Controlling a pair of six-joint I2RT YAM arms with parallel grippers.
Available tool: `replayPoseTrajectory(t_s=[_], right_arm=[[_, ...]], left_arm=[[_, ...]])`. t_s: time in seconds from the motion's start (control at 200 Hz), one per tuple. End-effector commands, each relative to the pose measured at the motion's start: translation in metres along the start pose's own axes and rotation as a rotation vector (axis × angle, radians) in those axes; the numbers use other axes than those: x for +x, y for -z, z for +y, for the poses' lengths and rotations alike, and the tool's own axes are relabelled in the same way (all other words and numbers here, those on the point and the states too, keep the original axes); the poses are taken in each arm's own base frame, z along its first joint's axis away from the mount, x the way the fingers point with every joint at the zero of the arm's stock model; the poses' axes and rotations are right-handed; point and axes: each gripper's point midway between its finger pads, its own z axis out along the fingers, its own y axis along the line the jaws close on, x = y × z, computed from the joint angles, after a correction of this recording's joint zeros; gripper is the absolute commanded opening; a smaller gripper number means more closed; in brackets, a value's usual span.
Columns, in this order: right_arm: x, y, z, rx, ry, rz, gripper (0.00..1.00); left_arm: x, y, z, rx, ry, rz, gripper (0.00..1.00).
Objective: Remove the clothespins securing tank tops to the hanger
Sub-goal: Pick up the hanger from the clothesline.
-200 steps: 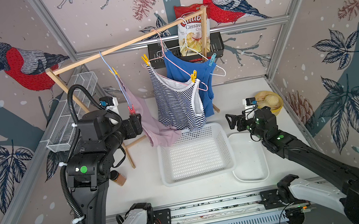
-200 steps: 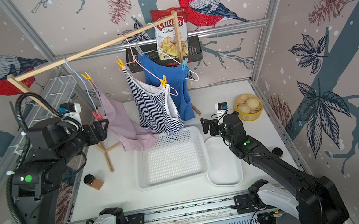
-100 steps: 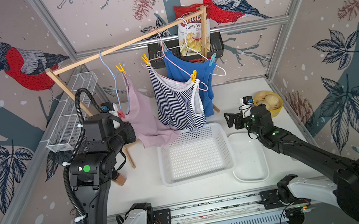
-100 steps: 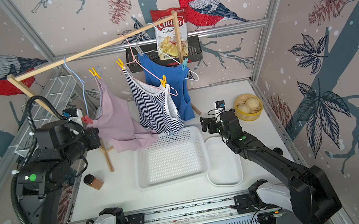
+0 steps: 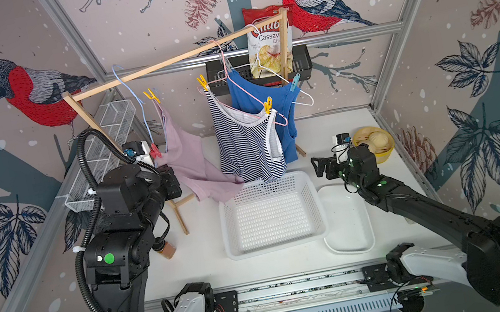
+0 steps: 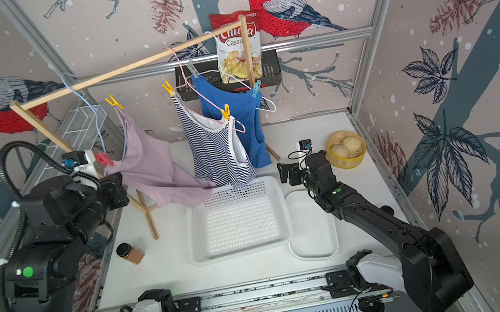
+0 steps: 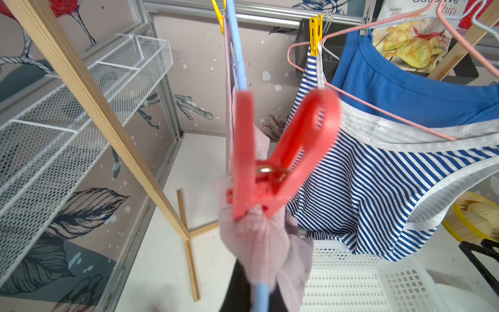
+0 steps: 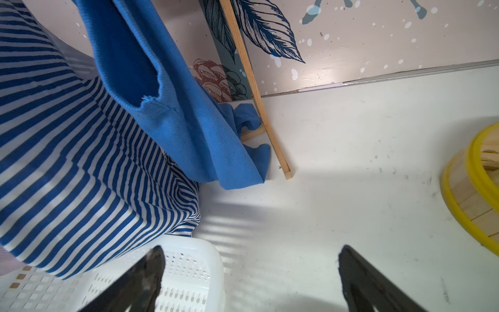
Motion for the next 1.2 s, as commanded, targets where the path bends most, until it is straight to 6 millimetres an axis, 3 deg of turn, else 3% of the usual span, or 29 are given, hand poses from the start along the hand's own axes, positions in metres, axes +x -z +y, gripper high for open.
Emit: replayPoseTrajectory(t_s=[0.0,0.105,0.25,0.39,0.495,0.64,0.79,0.981,1.196], right_arm=[[-0.013,0.004,0.003,-0.007,-0.012,-0.044,1.00],[-0.014,0.008,0.003,-0.004,-0.014,-0.048,1.00],[-0.015,0.015,0.004,-0.014,-0.027,-0.064,1.00],[-0.018,0.022,0.006,-0.029,-0.043,-0.090,1.00],[-0.019,0.024,0.009,-0.042,-0.048,-0.092,1.00],[-0.020,0.024,0.012,-0.051,-0.044,-0.091,1.00],[-0.021,0.024,0.013,-0.053,-0.045,-0.093,1.00],[-0.023,0.026,0.015,-0.061,-0.051,-0.100,1.00],[-0.023,0.030,0.011,-0.044,-0.046,-0.103,1.00]], left_arm=[[-0.041,0.012,0.003,-0.022,-0.028,-0.167,0.00],[-0.050,0.020,0.007,-0.049,-0.070,-0.194,0.00],[-0.060,0.034,-0.004,0.017,-0.105,-0.247,0.00],[-0.045,0.038,-0.029,0.170,-0.158,-0.241,0.00],[-0.042,0.049,-0.027,0.175,-0.157,-0.284,0.00],[-0.041,0.069,-0.041,0.267,-0.181,-0.336,0.00],[-0.053,0.088,-0.045,0.299,-0.183,-0.410,0.00],[-0.065,0.100,-0.077,0.488,-0.209,-0.458,0.00],[-0.081,0.135,-0.099,0.652,-0.230,-0.607,0.00]])
